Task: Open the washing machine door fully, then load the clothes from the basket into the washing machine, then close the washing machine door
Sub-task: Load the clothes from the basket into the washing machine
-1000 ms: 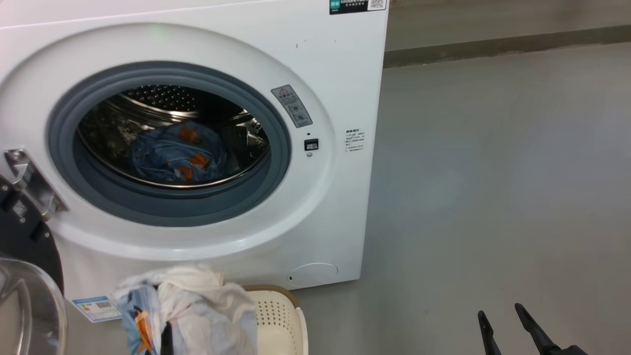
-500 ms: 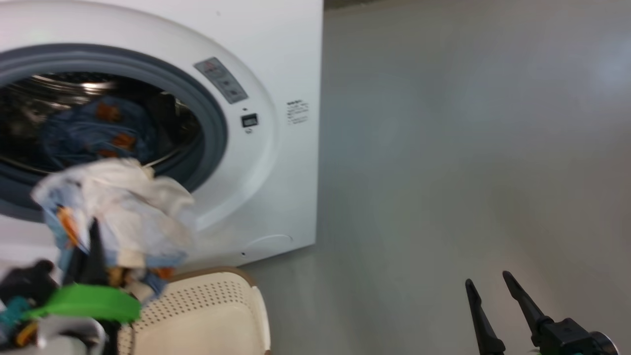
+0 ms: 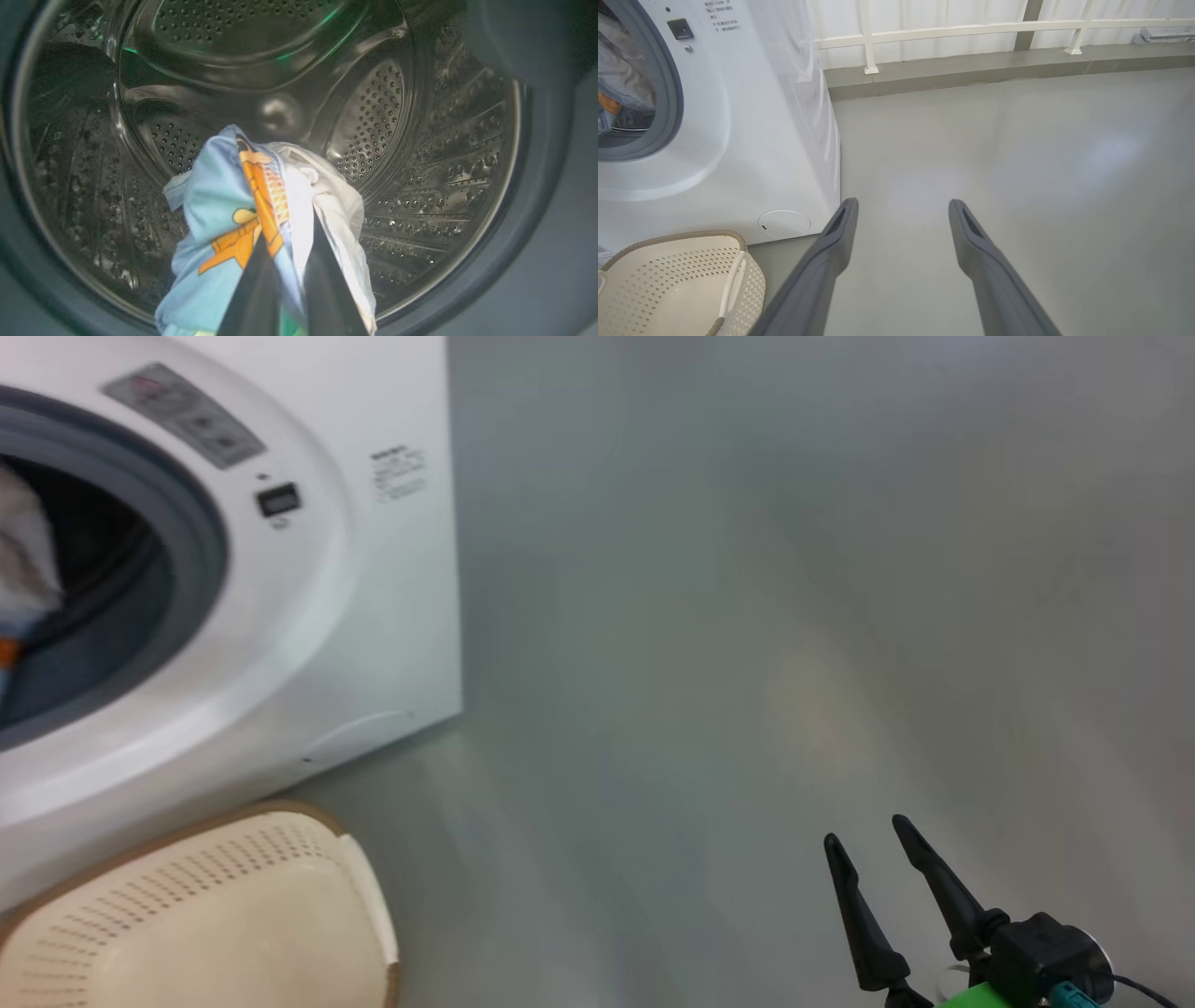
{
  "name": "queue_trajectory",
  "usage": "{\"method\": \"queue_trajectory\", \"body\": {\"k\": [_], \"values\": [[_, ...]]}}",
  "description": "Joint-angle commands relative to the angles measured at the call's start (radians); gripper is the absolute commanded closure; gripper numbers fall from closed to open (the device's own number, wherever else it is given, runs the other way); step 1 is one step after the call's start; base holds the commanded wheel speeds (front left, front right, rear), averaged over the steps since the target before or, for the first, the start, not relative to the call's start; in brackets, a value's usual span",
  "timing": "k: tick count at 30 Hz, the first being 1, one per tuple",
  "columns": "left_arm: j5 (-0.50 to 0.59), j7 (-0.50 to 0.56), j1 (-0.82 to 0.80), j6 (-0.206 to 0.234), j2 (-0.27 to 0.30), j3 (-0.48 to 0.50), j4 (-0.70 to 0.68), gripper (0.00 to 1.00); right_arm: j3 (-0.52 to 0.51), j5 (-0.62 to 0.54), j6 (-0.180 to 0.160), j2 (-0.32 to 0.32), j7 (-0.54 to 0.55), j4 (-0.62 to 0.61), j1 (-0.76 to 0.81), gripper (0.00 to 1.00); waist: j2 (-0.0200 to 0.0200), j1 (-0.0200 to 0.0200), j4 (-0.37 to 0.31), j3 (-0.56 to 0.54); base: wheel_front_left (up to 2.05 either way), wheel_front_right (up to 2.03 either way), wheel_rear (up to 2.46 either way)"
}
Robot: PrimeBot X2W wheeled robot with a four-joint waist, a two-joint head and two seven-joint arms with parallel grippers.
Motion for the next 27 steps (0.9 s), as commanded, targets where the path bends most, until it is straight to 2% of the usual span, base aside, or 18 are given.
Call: {"method": "queue_trajectory", "body": {"k": [1,9,19,27], "values": [[0.029,-0.01,-0.06,-0.004,0.07,0.031,-0.01,1.0,0.033,0.02,0.002,-0.013,-0.005,-0.027,-0.022,0.0,0.0,0.0,-0.121,0.143,0.0,0.0,0.0],[0.072,-0.011,-0.221,0.009,0.127,0.094,0.04,1.0,0.08,0.035,0.002,-0.013,-0.005,-0.049,-0.021,0.0,0.0,0.0,-0.14,0.259,0.0,0.0,0.0],[0.117,-0.011,-0.323,0.016,0.108,0.169,0.025,1.0,0.063,0.028,0.002,-0.013,-0.005,-0.076,0.024,0.0,0.0,0.0,-0.122,0.304,0.0,0.0,0.0],[0.143,-0.011,-0.415,-0.008,0.082,0.252,-0.044,1.0,0.057,0.04,0.002,-0.013,-0.005,-0.093,0.059,0.0,0.0,0.0,-0.113,0.332,0.0,0.0,0.0]]}}
